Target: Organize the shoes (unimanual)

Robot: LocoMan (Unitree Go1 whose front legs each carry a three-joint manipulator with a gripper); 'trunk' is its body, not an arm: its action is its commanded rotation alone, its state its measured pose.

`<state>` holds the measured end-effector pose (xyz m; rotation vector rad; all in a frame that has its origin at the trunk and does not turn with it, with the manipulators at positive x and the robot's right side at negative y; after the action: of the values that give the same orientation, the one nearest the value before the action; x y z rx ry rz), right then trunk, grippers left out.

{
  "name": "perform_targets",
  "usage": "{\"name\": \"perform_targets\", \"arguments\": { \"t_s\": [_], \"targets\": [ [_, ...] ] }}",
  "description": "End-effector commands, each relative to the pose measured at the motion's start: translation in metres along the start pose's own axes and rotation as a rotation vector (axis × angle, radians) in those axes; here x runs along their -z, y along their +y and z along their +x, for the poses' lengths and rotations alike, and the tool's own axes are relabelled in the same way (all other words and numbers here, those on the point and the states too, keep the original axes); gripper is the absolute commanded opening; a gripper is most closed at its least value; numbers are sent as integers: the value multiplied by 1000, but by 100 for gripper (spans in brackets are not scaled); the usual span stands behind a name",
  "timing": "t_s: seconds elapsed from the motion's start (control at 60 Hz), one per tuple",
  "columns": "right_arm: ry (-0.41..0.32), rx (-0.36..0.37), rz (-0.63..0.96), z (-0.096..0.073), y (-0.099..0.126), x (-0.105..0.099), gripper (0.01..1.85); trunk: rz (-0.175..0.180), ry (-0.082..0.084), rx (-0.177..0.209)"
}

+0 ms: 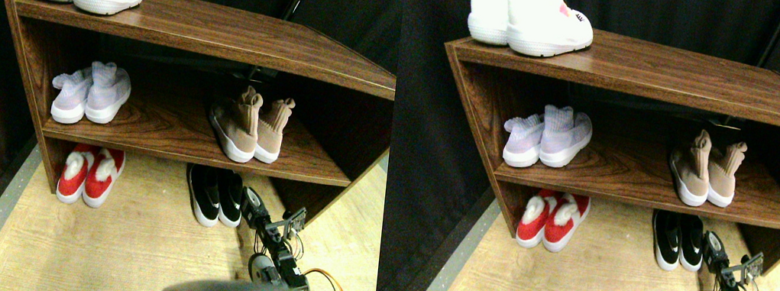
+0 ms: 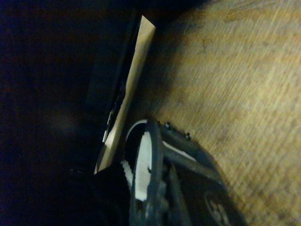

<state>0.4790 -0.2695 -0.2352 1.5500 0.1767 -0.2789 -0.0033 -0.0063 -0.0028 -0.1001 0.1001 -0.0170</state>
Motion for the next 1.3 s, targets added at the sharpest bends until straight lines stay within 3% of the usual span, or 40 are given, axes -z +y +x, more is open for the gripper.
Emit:
{"name": "perform_targets", "arguments": {
  "t_s": [0.017,0.65,1.133,1.3],
  "targets": [
    [4,-18,-10,-1,5,4,6,-26,20,-5],
    [21,-25,9,-5,5,7,6,-30,17,1],
    [-13,-23,-8,-8,8,5,6,-29,18,9],
    [-15,-68,-63,-15,21,-1,6,-18,3,25]
  ]
}}
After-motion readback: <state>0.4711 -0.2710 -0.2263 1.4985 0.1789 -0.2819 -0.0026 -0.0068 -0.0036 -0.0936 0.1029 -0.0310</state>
